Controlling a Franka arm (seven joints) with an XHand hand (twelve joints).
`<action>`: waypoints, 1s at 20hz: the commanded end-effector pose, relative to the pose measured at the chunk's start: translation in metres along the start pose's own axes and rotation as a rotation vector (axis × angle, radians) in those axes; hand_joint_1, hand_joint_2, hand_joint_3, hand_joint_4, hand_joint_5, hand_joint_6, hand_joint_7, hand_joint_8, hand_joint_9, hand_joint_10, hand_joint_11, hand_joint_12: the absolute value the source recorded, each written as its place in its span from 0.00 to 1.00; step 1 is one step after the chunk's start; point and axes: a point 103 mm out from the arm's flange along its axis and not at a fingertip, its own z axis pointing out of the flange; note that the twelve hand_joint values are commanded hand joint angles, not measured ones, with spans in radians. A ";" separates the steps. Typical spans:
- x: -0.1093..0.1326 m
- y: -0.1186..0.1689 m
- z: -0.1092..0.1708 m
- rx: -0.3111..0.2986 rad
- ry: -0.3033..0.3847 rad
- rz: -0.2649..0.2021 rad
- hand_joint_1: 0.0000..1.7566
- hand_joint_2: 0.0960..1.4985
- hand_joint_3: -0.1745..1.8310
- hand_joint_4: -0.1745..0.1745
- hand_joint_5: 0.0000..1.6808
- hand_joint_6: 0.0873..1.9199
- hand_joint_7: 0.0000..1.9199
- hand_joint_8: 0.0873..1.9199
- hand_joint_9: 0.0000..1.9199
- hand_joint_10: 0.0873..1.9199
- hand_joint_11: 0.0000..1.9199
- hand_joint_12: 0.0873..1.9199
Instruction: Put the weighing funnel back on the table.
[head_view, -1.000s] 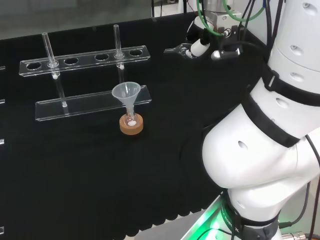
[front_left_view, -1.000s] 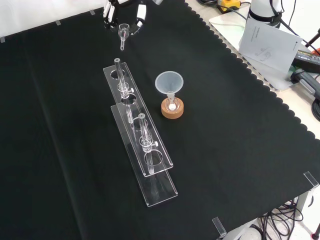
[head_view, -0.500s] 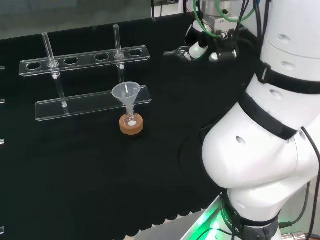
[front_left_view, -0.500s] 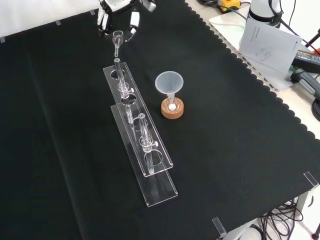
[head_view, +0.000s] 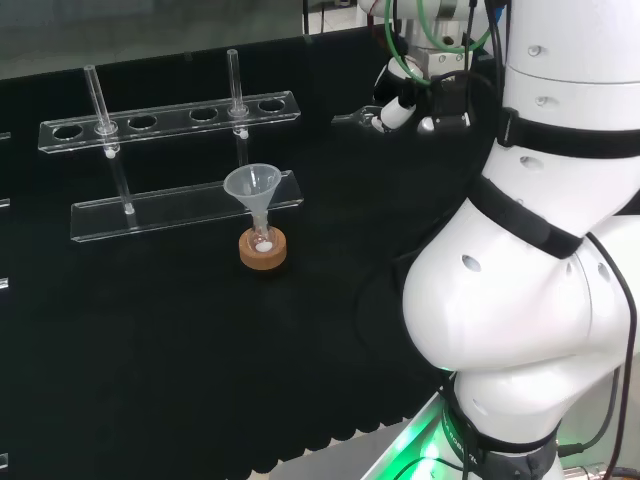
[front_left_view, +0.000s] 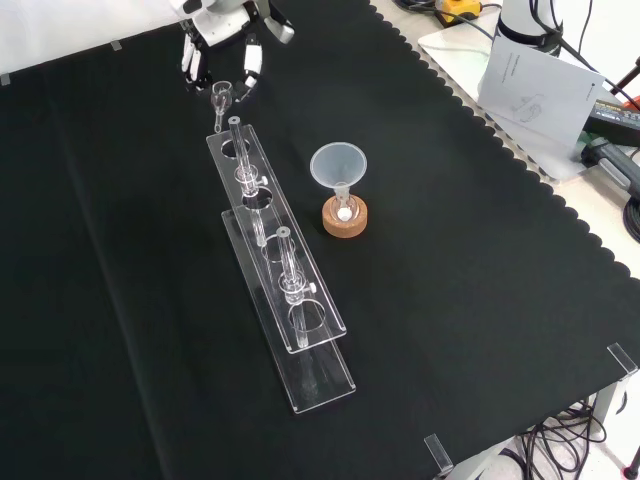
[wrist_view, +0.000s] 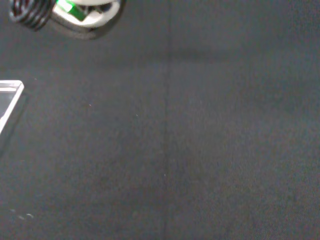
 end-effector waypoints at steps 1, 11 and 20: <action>-0.006 0.013 0.017 0.016 0.000 0.000 0.63 0.43 0.37 1.00 0.76 0.30 0.39 0.29 0.63 0.02 0.48 0.46; -0.010 0.029 0.049 0.049 -0.003 -0.018 0.63 0.43 0.37 1.00 0.76 0.30 0.39 0.29 0.63 0.01 0.48 0.46; -0.003 0.040 0.075 0.083 0.002 -0.038 0.63 0.43 0.37 1.00 0.76 0.30 0.39 0.29 0.63 0.01 0.48 0.47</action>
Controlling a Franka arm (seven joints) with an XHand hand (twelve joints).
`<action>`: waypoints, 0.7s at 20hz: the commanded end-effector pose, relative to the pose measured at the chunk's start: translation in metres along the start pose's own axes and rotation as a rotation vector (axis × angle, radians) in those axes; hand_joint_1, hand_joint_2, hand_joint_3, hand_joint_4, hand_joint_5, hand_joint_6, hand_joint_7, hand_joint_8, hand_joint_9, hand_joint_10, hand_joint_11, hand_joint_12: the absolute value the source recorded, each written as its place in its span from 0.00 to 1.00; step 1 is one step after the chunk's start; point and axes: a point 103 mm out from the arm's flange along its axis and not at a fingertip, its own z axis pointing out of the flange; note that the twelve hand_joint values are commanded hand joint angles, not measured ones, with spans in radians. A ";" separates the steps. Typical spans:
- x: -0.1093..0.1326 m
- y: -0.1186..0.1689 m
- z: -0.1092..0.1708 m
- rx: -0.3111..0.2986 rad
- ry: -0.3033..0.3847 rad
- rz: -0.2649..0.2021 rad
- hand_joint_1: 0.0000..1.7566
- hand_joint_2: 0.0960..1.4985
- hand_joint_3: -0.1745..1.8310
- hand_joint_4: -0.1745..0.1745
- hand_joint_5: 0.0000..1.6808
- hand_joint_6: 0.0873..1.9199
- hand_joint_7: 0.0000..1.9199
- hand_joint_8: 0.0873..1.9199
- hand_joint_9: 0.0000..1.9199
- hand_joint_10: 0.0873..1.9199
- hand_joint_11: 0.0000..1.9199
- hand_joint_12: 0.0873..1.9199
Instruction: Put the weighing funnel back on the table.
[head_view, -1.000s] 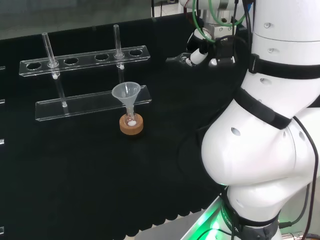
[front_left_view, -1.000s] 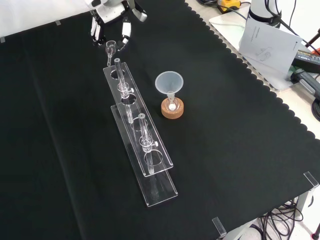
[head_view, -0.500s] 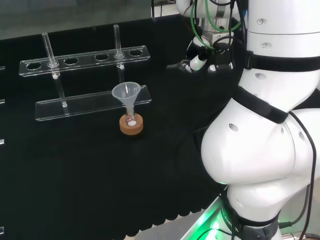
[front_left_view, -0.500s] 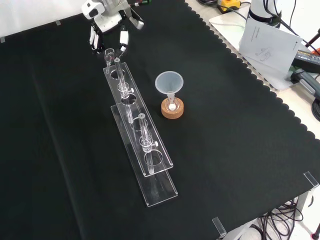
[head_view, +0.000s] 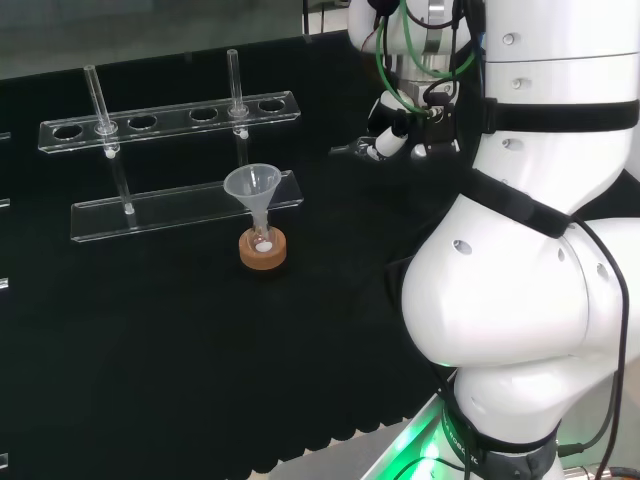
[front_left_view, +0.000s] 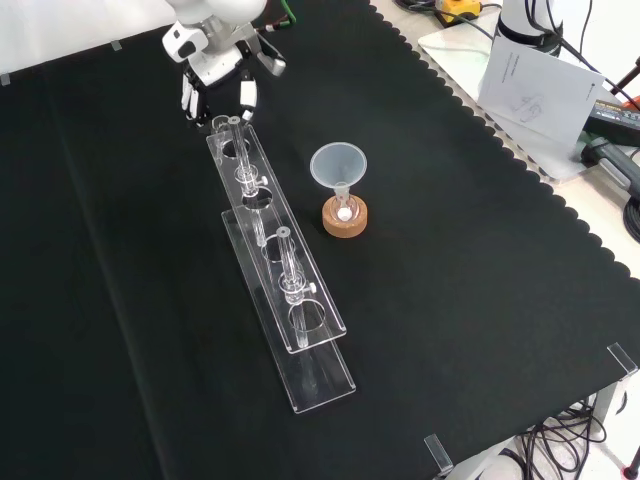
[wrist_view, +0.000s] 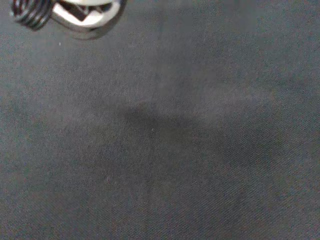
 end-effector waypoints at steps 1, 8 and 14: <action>0.005 0.010 0.013 0.018 -0.004 -0.009 0.63 0.43 0.37 1.00 0.76 0.30 0.39 0.29 0.63 0.01 0.48 0.47; 0.003 0.016 0.021 0.038 -0.040 -0.009 0.63 0.43 0.37 1.00 0.76 0.30 0.39 0.29 0.63 0.01 0.48 0.47; 0.000 0.016 0.029 0.051 -0.053 -0.011 0.63 0.43 0.37 1.00 0.76 0.30 0.39 0.29 0.63 0.01 0.48 0.47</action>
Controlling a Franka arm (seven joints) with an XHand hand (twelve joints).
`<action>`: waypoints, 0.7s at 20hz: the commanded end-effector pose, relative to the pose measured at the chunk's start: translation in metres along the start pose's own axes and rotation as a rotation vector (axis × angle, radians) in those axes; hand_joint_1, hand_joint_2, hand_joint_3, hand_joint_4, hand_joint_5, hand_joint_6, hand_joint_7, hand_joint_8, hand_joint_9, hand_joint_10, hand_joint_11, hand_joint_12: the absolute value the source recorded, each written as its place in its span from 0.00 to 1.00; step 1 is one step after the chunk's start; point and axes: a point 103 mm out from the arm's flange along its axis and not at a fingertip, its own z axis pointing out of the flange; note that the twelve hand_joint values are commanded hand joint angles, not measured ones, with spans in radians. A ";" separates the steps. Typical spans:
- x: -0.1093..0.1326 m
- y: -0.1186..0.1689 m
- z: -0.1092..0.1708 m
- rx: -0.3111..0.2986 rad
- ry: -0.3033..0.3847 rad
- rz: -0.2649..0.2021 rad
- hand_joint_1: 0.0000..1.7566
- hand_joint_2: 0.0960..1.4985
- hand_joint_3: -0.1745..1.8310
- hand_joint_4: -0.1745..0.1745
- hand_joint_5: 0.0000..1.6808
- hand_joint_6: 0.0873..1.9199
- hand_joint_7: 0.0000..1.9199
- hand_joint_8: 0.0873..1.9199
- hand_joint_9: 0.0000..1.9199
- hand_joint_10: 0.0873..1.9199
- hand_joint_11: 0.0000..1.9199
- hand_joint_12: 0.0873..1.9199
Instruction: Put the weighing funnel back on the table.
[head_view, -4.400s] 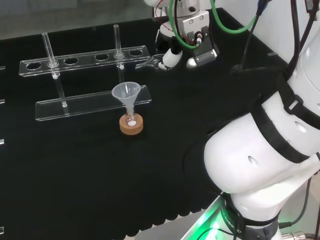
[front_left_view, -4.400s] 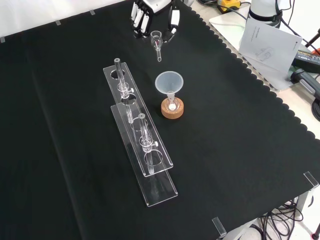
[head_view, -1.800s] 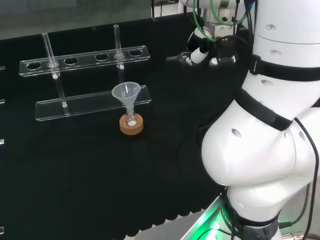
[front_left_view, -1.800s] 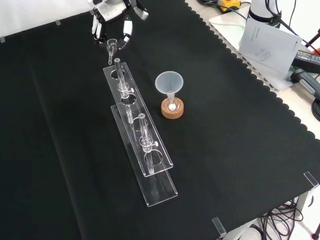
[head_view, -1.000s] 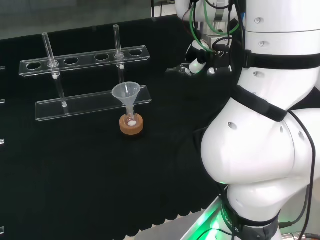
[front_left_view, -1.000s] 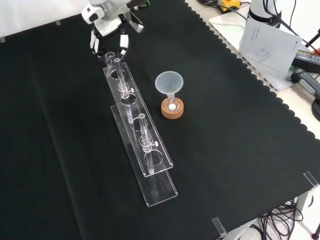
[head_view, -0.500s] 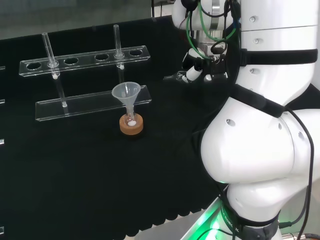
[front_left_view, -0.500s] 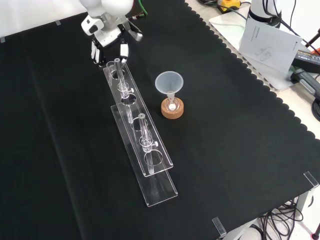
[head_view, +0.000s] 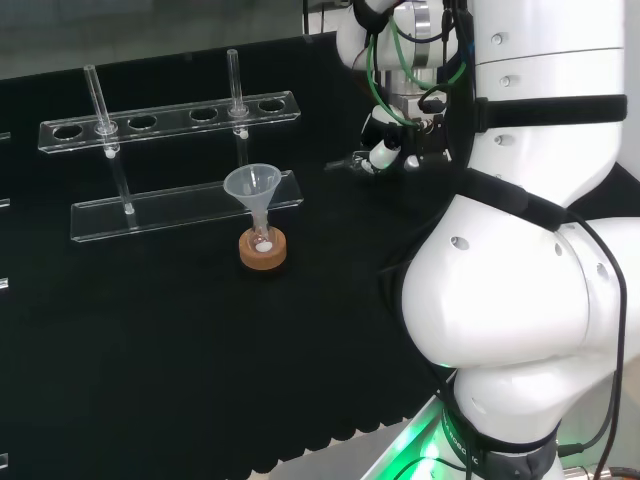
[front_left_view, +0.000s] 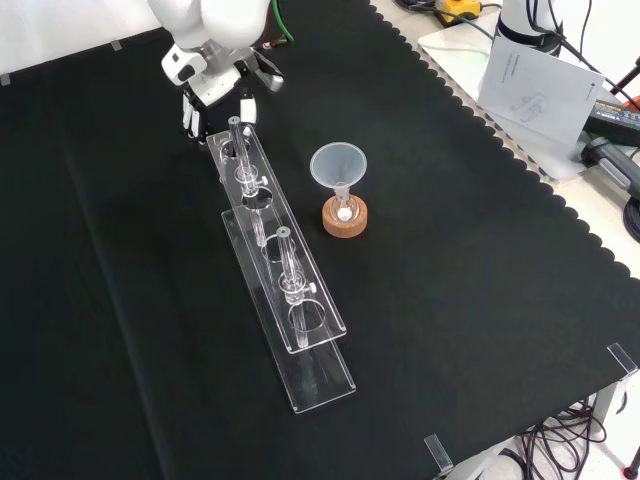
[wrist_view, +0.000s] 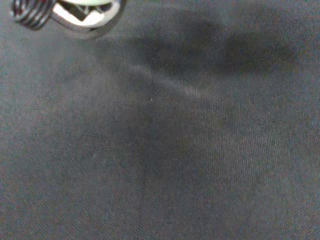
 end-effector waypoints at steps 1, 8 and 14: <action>-0.004 0.001 0.005 0.008 -0.013 -0.003 0.63 0.43 0.37 1.00 0.76 0.30 0.39 0.29 0.63 0.01 0.48 0.47; -0.004 0.001 0.008 0.015 -0.026 0.001 0.63 0.43 0.37 1.00 0.76 0.30 0.39 0.29 0.63 0.01 0.48 0.47; -0.005 0.001 0.012 0.014 -0.045 0.015 0.63 0.43 0.37 1.00 0.76 0.30 0.39 0.29 0.62 0.01 0.48 0.47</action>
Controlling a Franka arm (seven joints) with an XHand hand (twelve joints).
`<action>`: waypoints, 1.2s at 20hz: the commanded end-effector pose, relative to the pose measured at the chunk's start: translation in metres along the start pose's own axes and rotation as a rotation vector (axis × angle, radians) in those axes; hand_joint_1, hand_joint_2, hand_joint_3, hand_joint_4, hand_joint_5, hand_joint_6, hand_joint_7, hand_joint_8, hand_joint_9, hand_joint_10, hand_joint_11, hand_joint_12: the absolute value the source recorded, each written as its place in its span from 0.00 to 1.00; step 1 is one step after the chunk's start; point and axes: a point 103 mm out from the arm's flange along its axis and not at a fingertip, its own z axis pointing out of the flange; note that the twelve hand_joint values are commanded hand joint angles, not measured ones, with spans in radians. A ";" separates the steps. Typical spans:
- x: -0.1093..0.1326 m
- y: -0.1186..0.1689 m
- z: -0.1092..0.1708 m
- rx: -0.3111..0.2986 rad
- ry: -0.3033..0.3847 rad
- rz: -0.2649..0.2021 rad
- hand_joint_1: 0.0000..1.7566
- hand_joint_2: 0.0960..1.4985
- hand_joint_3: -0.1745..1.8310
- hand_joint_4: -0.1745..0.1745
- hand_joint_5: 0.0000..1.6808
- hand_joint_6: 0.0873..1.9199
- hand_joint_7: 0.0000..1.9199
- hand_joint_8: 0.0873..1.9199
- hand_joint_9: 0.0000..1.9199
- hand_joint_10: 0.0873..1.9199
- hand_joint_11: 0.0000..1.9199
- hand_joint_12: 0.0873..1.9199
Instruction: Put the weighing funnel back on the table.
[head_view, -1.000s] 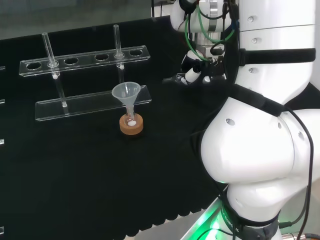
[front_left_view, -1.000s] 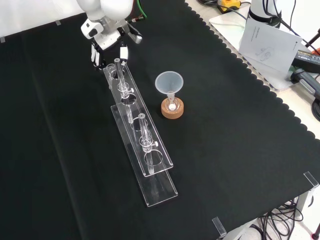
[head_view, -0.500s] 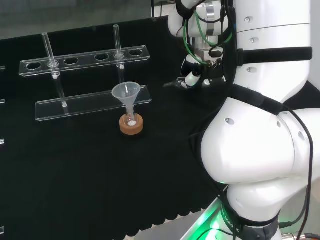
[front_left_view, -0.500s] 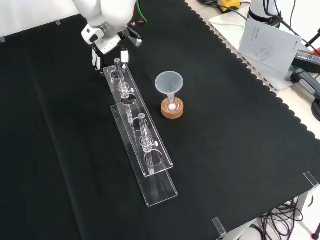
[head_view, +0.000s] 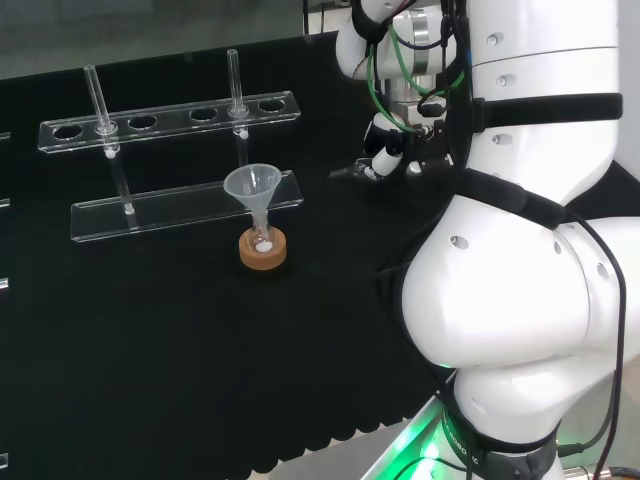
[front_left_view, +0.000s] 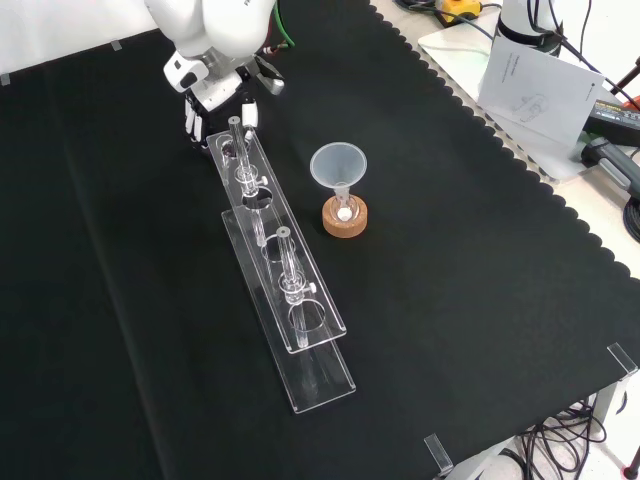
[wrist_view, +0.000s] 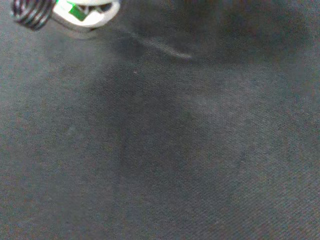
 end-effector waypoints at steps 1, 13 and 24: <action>0.001 -0.001 0.002 -0.004 -0.012 0.012 0.63 0.43 0.37 1.00 0.76 0.30 0.39 0.29 0.62 0.01 0.47 0.47; -0.006 -0.006 0.000 0.005 0.012 -0.024 0.55 0.55 0.14 0.57 0.42 0.25 0.21 0.32 0.50 0.00 0.33 0.56; -0.001 -0.028 -0.024 -0.034 0.021 -0.043 0.48 0.42 0.25 0.56 0.23 0.10 0.14 0.30 0.40 0.00 0.18 0.66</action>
